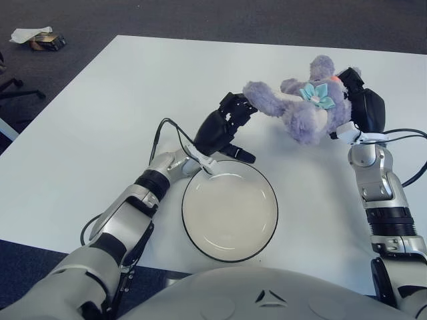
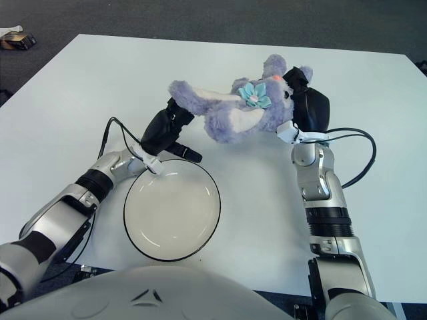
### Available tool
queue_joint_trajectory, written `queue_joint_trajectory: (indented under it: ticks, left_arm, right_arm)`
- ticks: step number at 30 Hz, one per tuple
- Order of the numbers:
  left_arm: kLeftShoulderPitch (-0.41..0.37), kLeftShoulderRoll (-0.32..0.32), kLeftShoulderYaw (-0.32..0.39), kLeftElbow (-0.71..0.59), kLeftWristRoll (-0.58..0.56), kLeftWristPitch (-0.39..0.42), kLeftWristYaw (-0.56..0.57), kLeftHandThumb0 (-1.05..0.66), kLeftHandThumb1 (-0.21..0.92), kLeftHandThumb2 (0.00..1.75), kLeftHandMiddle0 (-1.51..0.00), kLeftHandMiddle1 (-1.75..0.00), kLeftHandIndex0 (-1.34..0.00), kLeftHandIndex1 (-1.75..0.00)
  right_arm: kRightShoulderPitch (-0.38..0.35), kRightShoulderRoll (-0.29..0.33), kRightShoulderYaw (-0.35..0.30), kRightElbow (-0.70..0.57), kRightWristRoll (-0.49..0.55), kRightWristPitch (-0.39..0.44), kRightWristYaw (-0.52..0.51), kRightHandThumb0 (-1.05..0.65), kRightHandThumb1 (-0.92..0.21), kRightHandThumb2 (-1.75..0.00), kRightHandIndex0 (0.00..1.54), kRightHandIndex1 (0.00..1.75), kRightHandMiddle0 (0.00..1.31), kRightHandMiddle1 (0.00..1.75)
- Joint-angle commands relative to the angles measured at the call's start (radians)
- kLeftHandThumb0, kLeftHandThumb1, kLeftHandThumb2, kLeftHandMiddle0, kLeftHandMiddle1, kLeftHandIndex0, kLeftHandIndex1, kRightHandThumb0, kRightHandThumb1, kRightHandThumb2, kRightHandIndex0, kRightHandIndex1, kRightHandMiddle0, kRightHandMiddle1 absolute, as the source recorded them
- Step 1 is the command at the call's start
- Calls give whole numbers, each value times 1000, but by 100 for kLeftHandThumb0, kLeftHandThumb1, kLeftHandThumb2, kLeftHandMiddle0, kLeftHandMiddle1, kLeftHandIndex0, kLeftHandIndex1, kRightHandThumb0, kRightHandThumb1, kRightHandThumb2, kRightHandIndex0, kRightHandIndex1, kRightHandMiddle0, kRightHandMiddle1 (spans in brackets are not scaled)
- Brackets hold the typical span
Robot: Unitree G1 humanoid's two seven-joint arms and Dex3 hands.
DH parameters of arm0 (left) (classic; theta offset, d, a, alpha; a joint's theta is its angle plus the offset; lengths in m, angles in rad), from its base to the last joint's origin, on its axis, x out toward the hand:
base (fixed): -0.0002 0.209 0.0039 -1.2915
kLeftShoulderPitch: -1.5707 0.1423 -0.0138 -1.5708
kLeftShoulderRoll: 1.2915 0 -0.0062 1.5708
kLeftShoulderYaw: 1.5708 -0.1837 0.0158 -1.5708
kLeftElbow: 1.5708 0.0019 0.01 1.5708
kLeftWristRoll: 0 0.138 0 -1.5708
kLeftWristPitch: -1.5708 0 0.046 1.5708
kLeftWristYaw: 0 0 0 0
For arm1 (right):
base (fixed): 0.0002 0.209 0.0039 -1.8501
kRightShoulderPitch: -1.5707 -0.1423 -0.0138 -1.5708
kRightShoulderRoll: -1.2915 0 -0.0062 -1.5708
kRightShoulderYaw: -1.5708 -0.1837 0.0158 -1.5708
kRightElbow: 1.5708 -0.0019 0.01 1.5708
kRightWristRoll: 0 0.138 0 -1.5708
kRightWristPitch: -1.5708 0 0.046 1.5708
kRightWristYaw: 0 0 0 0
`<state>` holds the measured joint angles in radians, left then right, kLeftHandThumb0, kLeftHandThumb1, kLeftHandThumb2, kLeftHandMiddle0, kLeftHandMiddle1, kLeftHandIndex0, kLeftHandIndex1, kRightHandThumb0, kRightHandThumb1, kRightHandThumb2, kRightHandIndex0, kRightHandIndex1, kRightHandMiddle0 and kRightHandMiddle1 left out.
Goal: Put the doll into the plate.
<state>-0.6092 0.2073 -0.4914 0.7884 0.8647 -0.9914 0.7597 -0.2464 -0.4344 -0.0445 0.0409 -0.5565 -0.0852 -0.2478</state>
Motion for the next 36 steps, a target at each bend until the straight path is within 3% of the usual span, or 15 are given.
queue_joint_trajectory:
  ticks: [1,4,7,8,11,18,25,36]
  left_arm:
    - [-12,9,17,14,-47,-13,-36,-87,84,24,0,-77,0,-36]
    - [-16,50,39,-34,-136,-24,-158,-86,84,25,0,-72,0,-37]
    - [-1,129,35,-150,-373,17,-474,-89,85,26,0,-65,0,-41]
    - [13,156,21,-212,-460,70,-597,-91,86,26,0,-62,0,-42]
    - [41,202,0,-347,-597,202,-806,-95,88,26,0,-55,0,-45]
    - [63,271,-15,-581,-785,540,-1145,-102,91,23,0,-40,0,-33]
    - [72,284,-2,-673,-809,671,-1258,-105,92,23,0,-32,0,-22]
    - [91,270,41,-721,-779,642,-1341,-105,92,25,0,-36,0,-37]
  right_arm:
    - [-3,-4,-14,-20,4,4,-5,0,-10,-157,79,172,54,175]
    - [-1,-8,-16,-20,5,3,-2,0,-10,-156,79,171,54,175]
    - [-1,-11,-18,-16,6,2,-1,0,-10,-156,79,171,53,175]
    - [-1,-11,-18,-12,7,-1,-1,0,-10,-156,79,172,53,175]
    - [-3,-14,-18,-3,7,-9,-4,0,-10,-157,79,172,54,175]
    - [-5,-16,-14,1,1,-8,0,0,-10,-157,79,172,54,175]
    - [-1,-13,-15,-8,6,-3,10,0,-9,-159,79,174,54,175]
    - [-2,-18,-17,0,4,-12,1,0,-9,-159,79,174,54,175]
